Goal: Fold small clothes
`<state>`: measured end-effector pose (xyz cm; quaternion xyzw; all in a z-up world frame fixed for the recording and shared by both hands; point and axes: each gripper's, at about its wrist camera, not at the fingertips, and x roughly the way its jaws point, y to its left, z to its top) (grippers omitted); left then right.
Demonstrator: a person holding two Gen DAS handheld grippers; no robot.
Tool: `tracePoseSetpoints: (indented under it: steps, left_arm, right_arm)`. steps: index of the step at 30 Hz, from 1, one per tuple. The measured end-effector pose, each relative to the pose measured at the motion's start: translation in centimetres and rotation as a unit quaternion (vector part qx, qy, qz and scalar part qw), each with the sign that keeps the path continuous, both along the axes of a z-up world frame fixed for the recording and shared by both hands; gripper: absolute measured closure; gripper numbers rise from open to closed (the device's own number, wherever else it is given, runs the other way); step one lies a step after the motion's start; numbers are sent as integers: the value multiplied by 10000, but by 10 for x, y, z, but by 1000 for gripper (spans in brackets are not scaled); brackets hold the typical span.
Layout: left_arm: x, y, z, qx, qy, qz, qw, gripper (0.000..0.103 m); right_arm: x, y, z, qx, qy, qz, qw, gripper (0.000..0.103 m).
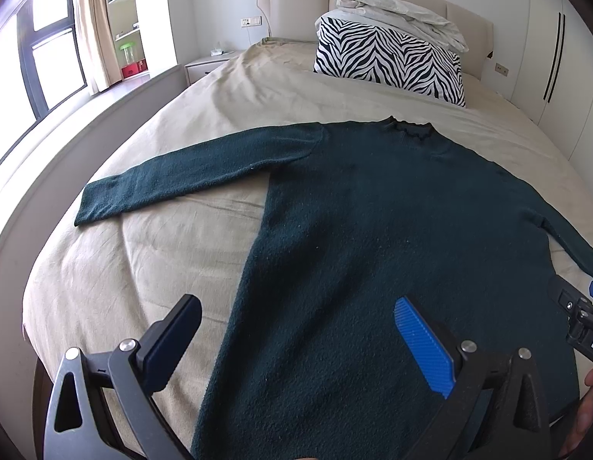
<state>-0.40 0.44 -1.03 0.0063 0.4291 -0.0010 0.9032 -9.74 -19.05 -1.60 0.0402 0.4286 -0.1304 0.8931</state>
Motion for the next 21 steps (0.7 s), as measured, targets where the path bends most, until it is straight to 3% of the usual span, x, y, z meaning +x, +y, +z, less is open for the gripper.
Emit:
tracePoseSetpoints:
  steps: [21]
  left_arm:
    - [-1, 2, -1, -12, 22, 8, 10000, 0]
  right_arm:
    - [0, 4, -1, -21, 17, 64, 10000, 0]
